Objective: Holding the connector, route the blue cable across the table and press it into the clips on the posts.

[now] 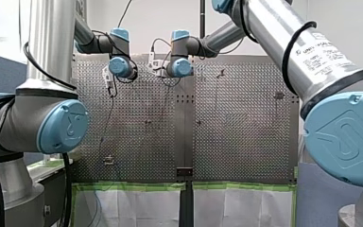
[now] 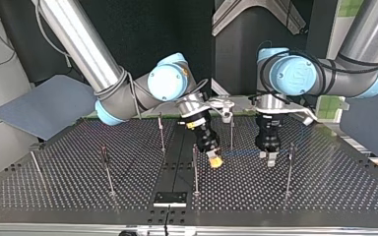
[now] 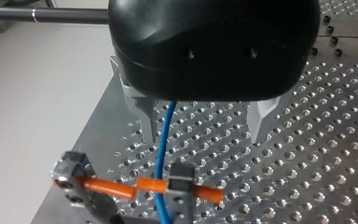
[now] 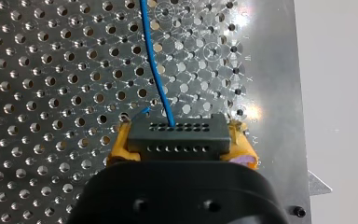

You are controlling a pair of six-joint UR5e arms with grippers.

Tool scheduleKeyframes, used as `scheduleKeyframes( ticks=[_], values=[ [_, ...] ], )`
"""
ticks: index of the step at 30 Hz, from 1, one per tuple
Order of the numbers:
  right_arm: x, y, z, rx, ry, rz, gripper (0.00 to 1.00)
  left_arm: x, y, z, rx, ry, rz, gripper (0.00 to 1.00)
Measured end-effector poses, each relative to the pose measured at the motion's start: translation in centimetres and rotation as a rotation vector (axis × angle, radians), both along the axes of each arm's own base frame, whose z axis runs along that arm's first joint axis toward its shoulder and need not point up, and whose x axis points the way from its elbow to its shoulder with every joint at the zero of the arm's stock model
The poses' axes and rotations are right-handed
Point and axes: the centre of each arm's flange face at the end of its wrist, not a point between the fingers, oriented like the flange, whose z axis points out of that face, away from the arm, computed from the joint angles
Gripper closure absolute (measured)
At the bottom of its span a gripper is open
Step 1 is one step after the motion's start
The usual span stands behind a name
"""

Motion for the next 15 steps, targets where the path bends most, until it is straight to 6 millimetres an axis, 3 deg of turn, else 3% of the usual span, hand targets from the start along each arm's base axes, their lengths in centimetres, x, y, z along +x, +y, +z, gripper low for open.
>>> scheduleKeyframes(
  ticks=[2,3,4,5,6,15],
  values=[
    [0.0,0.0,0.0,0.000,0.000,0.000,1.00,0.0,0.0,0.0,-0.008,0.000,0.001,0.47],
    [0.0,0.0,0.0,0.000,0.000,0.000,1.00,0.0,0.1,0.0,-0.012,0.000,0.003,0.78],
    [0.0,0.0,0.0,0.000,0.000,0.000,1.00,0.0,0.2,0.0,-0.015,0.000,0.007,0.89],
    [0.0,0.0,0.0,0.000,0.000,0.000,1.00,0.0,0.3,0.0,-0.018,0.001,0.014,0.89],
    [0.0,0.0,0.0,0.000,0.000,0.000,1.00,0.0,0.3,0.0,-0.020,0.002,0.020,1.00],
    [0.2,0.5,-0.2,0.007,0.008,0.006,1.00,-0.6,0.6,-1.1,-0.020,0.036,0.054,1.00]
  ],
)
